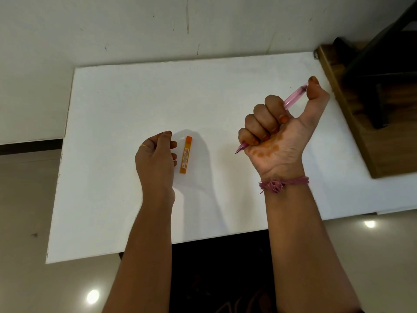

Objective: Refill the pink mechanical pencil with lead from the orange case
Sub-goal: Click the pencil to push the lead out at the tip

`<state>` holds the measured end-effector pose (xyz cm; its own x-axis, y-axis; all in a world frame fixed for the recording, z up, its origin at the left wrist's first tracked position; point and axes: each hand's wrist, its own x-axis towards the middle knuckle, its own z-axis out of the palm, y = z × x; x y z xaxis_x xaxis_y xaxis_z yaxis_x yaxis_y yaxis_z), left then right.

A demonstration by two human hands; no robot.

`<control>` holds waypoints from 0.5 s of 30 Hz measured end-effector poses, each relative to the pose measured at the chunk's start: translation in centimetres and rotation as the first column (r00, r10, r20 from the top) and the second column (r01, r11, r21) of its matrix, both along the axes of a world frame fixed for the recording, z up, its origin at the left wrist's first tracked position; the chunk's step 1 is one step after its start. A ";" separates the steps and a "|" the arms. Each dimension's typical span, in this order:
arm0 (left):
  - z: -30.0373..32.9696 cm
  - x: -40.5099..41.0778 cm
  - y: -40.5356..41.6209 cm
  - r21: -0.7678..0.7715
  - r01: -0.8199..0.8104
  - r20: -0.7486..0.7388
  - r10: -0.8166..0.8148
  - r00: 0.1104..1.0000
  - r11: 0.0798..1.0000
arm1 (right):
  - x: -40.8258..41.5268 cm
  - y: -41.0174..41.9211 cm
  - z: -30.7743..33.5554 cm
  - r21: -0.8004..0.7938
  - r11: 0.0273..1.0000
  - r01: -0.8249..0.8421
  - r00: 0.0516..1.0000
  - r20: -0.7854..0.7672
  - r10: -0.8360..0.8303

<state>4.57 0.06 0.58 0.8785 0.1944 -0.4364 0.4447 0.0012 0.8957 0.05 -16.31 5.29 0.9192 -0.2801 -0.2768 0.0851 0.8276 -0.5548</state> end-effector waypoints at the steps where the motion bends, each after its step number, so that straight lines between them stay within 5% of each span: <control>1: 0.0 0.0 0.0 0.000 0.001 0.000 -0.001 1.000 1.000 | 0.0 0.0 0.0 0.004 1.000 0.004 1.000 -0.003 -0.004; 15: -0.1 0.0 0.0 -0.003 0.004 0.003 -0.004 1.000 1.000 | 0.0 0.1 -0.3 0.034 0.999 0.026 1.000 0.012 -0.027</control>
<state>4.55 0.07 0.50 0.8806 0.1899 -0.4341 0.4418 0.0020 0.8971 0.07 -16.18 5.01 0.9150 -0.2952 -0.2752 0.1142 0.8434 -0.5249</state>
